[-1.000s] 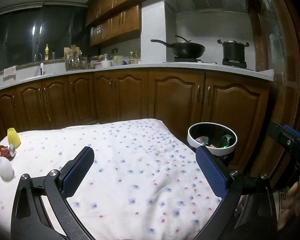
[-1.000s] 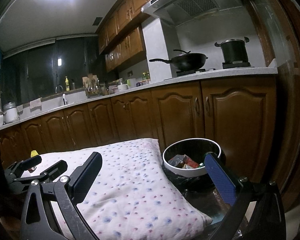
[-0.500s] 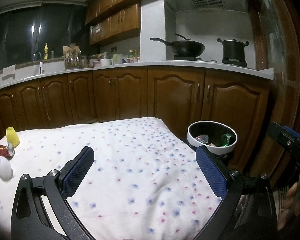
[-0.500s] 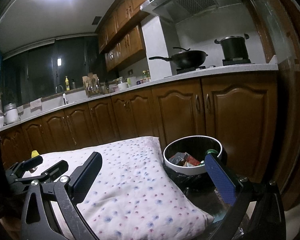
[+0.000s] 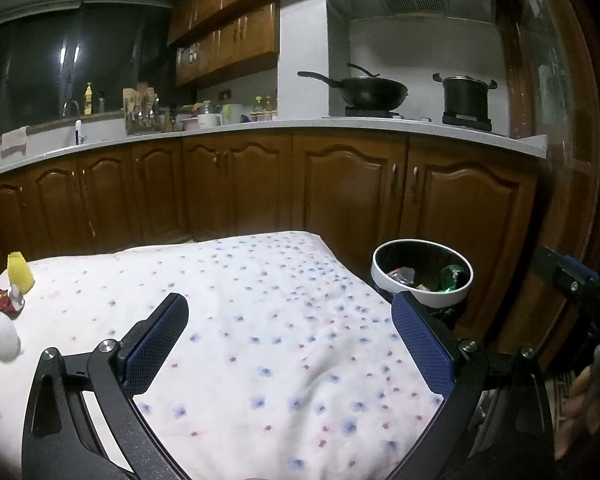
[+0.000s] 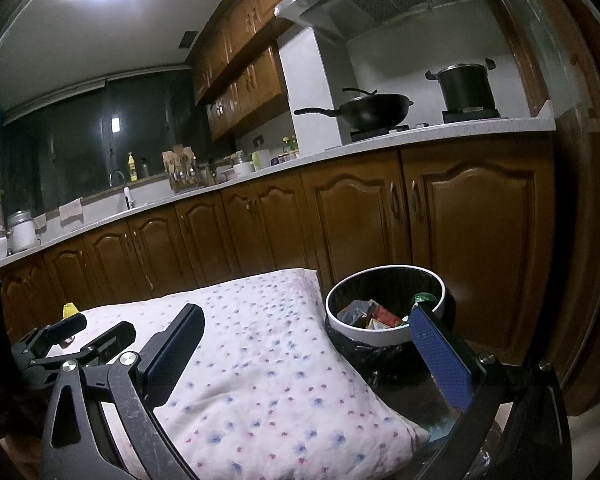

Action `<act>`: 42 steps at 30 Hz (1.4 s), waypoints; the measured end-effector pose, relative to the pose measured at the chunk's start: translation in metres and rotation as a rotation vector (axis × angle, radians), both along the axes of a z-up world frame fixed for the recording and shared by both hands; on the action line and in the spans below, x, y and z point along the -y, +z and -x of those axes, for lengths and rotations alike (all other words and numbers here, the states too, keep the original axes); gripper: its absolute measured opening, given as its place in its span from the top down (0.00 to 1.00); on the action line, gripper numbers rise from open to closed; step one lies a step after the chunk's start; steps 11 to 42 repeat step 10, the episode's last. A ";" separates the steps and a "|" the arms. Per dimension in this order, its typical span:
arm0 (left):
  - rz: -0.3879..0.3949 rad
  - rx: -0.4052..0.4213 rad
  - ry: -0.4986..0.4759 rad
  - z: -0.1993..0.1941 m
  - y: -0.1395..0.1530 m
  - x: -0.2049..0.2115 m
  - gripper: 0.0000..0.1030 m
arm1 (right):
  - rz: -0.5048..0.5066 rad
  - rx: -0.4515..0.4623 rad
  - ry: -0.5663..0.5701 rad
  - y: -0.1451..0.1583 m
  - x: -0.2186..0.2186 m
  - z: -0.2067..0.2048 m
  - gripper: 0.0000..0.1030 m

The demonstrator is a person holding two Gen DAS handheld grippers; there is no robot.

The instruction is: Collect trash

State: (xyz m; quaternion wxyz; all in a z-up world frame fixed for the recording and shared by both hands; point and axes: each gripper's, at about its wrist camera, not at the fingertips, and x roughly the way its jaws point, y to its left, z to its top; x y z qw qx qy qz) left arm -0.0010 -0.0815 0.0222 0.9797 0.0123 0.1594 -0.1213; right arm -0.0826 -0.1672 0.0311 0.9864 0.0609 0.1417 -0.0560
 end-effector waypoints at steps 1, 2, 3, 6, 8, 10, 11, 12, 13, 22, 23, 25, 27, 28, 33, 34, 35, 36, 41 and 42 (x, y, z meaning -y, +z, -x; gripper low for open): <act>0.000 -0.001 -0.002 0.000 0.000 0.001 0.00 | -0.002 -0.002 -0.001 -0.001 -0.001 0.000 0.00; 0.000 -0.002 -0.005 -0.002 0.000 0.000 0.00 | -0.003 -0.004 -0.002 -0.002 -0.005 0.000 0.00; 0.001 -0.003 -0.008 -0.003 0.001 0.000 0.00 | -0.005 -0.006 -0.003 -0.003 -0.010 -0.001 0.00; 0.001 -0.006 -0.015 -0.005 0.002 0.001 0.00 | -0.015 -0.011 -0.007 -0.005 -0.018 -0.004 0.00; 0.001 -0.008 -0.020 -0.008 0.003 0.001 0.00 | -0.021 -0.013 -0.012 -0.007 -0.011 -0.004 0.00; 0.002 -0.014 -0.023 -0.009 0.002 0.001 0.00 | -0.027 -0.015 -0.015 -0.007 -0.011 -0.008 0.00; 0.002 -0.014 -0.023 -0.009 0.002 0.001 0.00 | -0.027 -0.015 -0.015 -0.007 -0.011 -0.008 0.00; 0.002 -0.014 -0.023 -0.009 0.002 0.001 0.00 | -0.027 -0.015 -0.015 -0.007 -0.011 -0.008 0.00; 0.002 -0.014 -0.023 -0.009 0.002 0.001 0.00 | -0.027 -0.015 -0.015 -0.007 -0.011 -0.008 0.00; 0.002 -0.014 -0.023 -0.009 0.002 0.001 0.00 | -0.027 -0.015 -0.015 -0.007 -0.011 -0.008 0.00; 0.002 -0.014 -0.023 -0.009 0.002 0.001 0.00 | -0.027 -0.015 -0.015 -0.007 -0.011 -0.008 0.00; 0.002 -0.014 -0.023 -0.009 0.002 0.001 0.00 | -0.027 -0.015 -0.015 -0.007 -0.011 -0.008 0.00; 0.002 -0.014 -0.023 -0.009 0.002 0.001 0.00 | -0.027 -0.015 -0.015 -0.007 -0.011 -0.008 0.00; 0.002 -0.014 -0.023 -0.009 0.002 0.001 0.00 | -0.027 -0.015 -0.015 -0.007 -0.011 -0.008 0.00; 0.002 -0.014 -0.023 -0.009 0.002 0.001 0.00 | -0.027 -0.015 -0.015 -0.007 -0.011 -0.008 0.00; 0.002 -0.014 -0.023 -0.009 0.002 0.001 0.00 | -0.027 -0.015 -0.015 -0.007 -0.011 -0.008 0.00; 0.002 -0.014 -0.023 -0.009 0.002 0.001 0.00 | -0.027 -0.015 -0.015 -0.007 -0.011 -0.008 0.00; 0.002 -0.014 -0.023 -0.009 0.002 0.001 0.00 | -0.027 -0.015 -0.015 -0.007 -0.011 -0.008 0.00; 0.002 -0.014 -0.023 -0.009 0.002 0.001 0.00 | -0.027 -0.015 -0.015 -0.007 -0.011 -0.008 0.00; 0.002 -0.014 -0.023 -0.009 0.002 0.001 0.00 | -0.027 -0.015 -0.015 -0.007 -0.011 -0.008 0.00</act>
